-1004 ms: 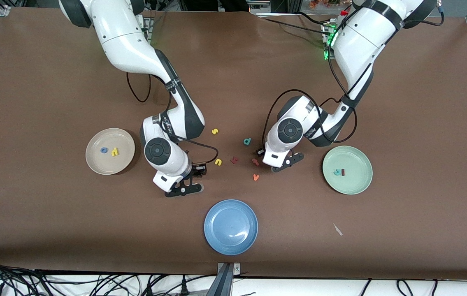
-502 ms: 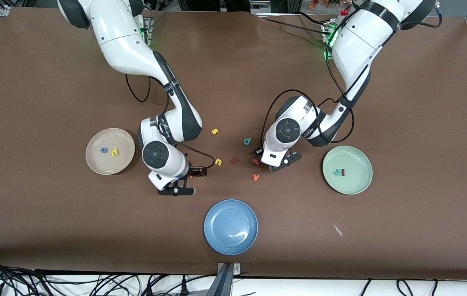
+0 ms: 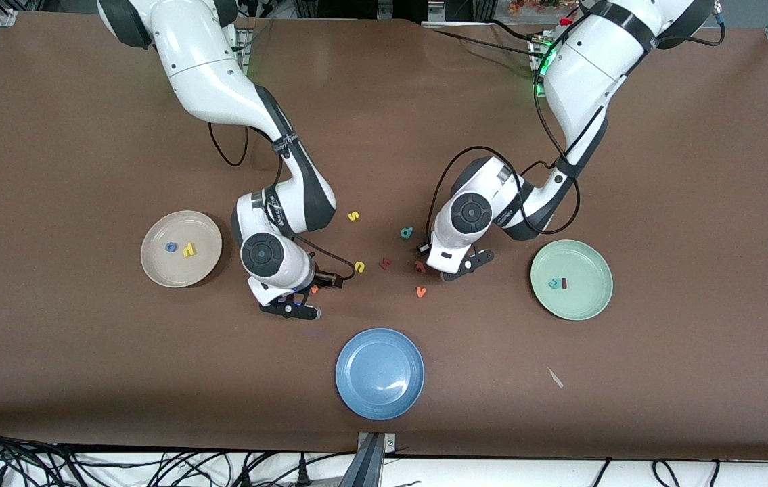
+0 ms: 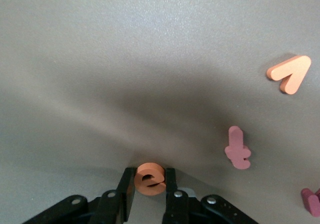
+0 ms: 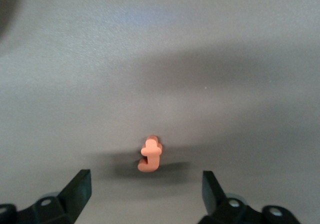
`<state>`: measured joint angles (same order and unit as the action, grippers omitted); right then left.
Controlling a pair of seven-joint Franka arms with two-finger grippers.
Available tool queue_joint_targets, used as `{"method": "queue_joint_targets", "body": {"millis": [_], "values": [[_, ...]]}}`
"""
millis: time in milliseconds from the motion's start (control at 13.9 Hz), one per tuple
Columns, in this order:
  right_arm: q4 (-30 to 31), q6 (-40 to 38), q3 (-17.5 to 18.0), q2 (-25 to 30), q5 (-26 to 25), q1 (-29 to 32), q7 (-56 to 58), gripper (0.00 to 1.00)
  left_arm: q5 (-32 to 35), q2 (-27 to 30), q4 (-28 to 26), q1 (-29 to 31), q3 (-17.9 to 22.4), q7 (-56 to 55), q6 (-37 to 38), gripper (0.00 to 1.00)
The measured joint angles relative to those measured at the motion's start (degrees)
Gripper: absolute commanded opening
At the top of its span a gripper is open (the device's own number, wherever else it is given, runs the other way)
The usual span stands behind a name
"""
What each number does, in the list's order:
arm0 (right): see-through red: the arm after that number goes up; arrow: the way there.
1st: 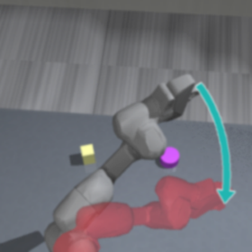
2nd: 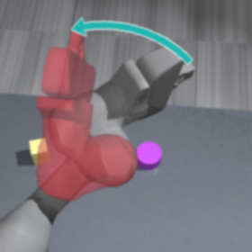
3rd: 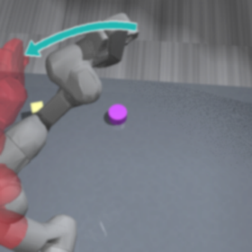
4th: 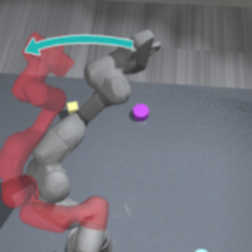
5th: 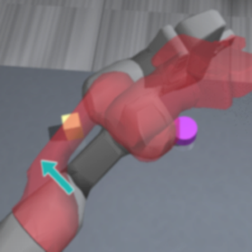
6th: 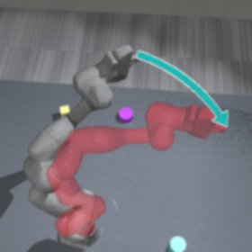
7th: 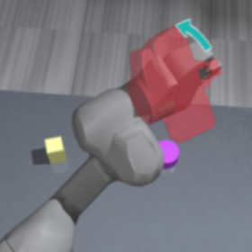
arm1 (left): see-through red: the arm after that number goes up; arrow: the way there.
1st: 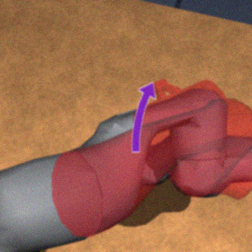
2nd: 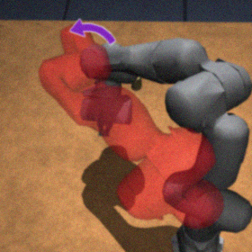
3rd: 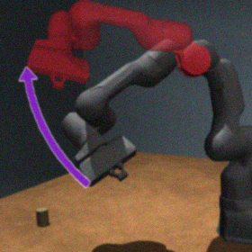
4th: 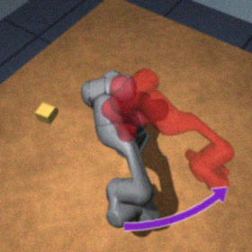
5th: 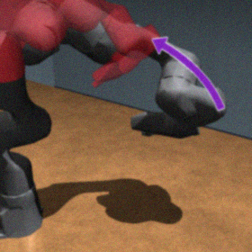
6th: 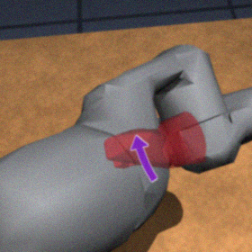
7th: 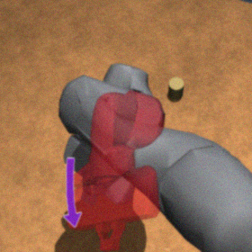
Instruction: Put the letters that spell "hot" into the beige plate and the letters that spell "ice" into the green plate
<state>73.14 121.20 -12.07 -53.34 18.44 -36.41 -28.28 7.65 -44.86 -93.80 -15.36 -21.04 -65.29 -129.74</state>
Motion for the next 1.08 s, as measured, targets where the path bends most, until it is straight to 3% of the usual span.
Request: {"method": "queue_joint_targets", "body": {"millis": [430,861,1004,1076], "values": [[0.4,0.2,0.0,-0.2,0.0,0.0,-0.4,0.65,0.0,1.8,1.9,0.6,0.2,1.0,4.4,0.00],[0.5,0.2,0.1,-0.4,0.0,-0.1,-0.4,0.54,0.0,6.5,4.4,6.4,0.7,14.1,15.4,0.00],[0.5,0.2,0.1,-0.5,0.0,-0.1,-0.5,0.45,0.0,7.0,4.4,9.6,0.8,20.6,16.7,0.00],[0.6,0.3,0.1,-0.5,0.0,-0.1,-0.5,0.34,0.0,7.1,4.4,11.1,0.9,23.8,17.3,0.00]]}}
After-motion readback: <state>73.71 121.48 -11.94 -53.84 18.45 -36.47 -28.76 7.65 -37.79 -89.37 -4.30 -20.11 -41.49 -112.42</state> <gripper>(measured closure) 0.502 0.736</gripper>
